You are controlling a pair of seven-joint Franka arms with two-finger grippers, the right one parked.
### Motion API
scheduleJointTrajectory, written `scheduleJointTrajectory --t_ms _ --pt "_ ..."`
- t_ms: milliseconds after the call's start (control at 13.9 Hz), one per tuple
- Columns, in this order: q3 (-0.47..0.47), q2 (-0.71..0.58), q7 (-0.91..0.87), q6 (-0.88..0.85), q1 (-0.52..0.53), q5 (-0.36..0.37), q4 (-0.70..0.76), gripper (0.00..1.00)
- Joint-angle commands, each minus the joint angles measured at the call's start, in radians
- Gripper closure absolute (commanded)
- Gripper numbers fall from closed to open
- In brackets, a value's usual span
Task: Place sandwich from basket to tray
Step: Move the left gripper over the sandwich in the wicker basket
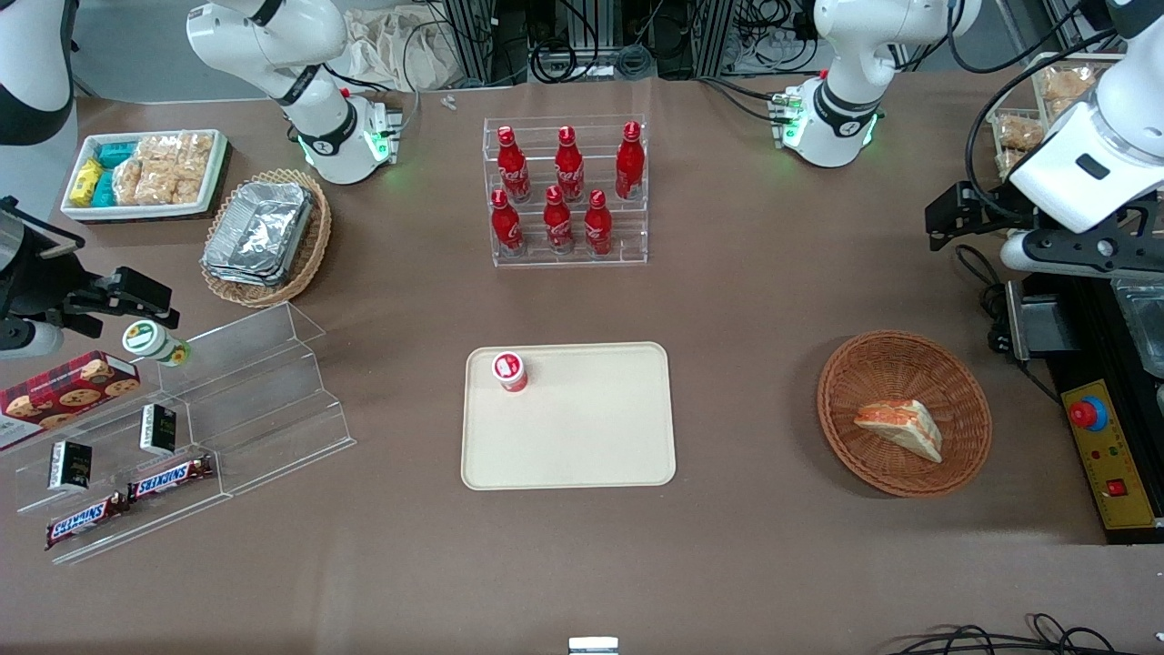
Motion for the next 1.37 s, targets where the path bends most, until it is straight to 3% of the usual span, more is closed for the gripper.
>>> scheduleJointTrajectory --t_ms 0,505,649,794,1082,1299 --pt "-0.017 -0.004 -0.049 0.001 0.007 0.014 0.0 0.0" --pt "-0.001 -0.007 -0.063 -0.002 0.024 0.023 -0.051 0.0" --pt "0.005 0.012 -0.213 0.025 0.036 0.068 -0.052 0.0" --pt "0.006 0.029 -0.357 0.031 0.053 0.066 -0.057 0.0" --pt "0.006 0.049 -0.389 0.067 0.16 0.055 -0.101 0.0" --pt "0.006 0.049 -0.546 0.195 0.199 0.054 -0.219 0.0"
